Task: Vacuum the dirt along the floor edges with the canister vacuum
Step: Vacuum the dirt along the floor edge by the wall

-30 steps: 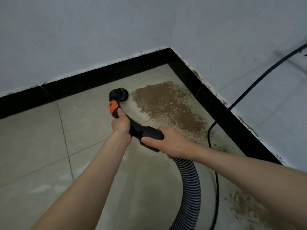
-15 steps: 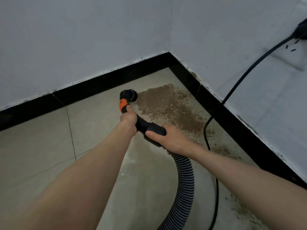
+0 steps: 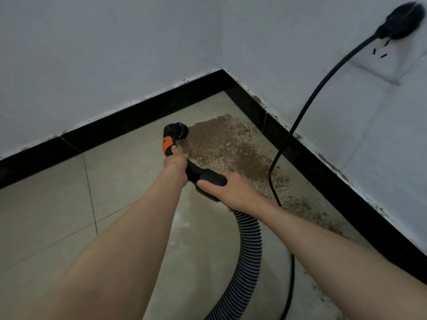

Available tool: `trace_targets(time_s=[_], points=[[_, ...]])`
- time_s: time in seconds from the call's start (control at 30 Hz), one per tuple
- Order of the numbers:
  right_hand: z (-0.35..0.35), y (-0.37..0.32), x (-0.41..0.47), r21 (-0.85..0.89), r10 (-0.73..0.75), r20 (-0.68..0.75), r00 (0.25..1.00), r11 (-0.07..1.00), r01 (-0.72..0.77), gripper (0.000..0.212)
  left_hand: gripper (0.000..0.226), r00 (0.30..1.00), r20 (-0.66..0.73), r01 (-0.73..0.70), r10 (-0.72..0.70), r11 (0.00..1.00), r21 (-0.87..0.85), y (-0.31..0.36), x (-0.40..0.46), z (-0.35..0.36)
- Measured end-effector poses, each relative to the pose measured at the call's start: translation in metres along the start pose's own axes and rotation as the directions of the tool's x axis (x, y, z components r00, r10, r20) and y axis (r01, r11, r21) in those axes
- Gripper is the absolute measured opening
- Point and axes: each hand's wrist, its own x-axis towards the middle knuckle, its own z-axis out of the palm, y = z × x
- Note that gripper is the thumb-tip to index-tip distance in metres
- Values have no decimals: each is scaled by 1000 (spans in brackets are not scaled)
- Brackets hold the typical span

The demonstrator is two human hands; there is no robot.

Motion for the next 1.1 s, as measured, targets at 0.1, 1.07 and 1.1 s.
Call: trace_targets(time_s=[0.1, 1.07, 1.1], points=[[-6, 0, 1, -11, -6, -21, 1000, 1000, 5, 48, 53, 1000, 20, -6, 7, 1000, -15, -1, 0, 5], [-20, 16, -6, 29, 78, -144, 987, 997, -74, 46, 51, 982, 173, -97, 78, 990, 103, -1, -6, 45], [-20, 17, -6, 25, 80, -151, 985, 997, -77, 46, 51, 980, 179, -104, 82, 988, 113, -1, -6, 46]])
